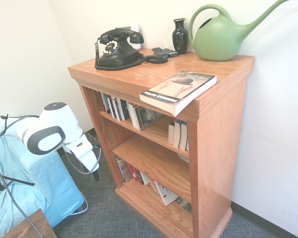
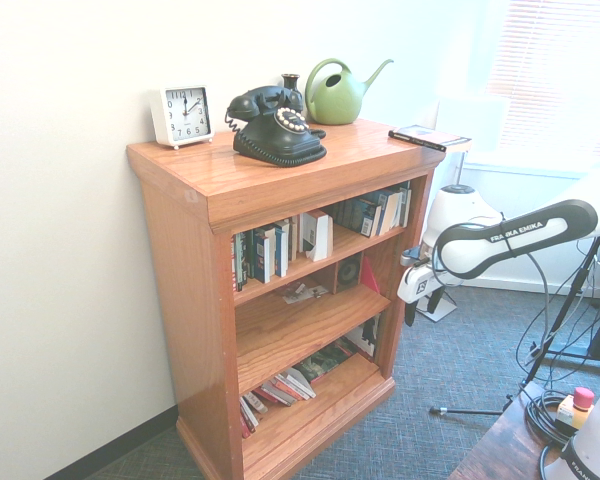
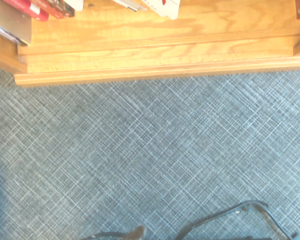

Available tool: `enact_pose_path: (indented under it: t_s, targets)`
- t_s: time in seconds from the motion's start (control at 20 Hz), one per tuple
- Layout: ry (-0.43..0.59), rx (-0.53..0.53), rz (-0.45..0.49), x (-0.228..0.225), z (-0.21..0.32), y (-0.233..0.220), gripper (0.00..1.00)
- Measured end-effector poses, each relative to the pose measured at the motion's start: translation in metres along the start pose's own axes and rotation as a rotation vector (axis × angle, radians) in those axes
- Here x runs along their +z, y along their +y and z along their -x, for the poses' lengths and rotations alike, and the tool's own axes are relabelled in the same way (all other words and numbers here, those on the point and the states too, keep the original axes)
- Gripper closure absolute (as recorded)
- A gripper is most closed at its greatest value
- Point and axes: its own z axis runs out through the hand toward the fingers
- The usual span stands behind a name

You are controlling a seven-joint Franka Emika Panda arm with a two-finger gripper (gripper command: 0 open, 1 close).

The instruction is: Organize the shelf

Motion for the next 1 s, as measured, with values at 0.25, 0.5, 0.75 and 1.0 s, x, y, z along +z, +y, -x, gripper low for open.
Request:
enact_pose_path:
  t_s: [0.25,0.5,0.75,1.0]
  targets:
    - [0.111,-0.045,0.042,-0.002,-0.007,0.001,0.0]
    - [0.358,-0.125,0.18,-0.008,-0.047,0.035,0.0]
    - [0.599,-0.215,0.334,-0.025,-0.083,0.074,0.0]
    - [0.852,-0.298,0.456,-0.076,-0.12,0.099,0.0]
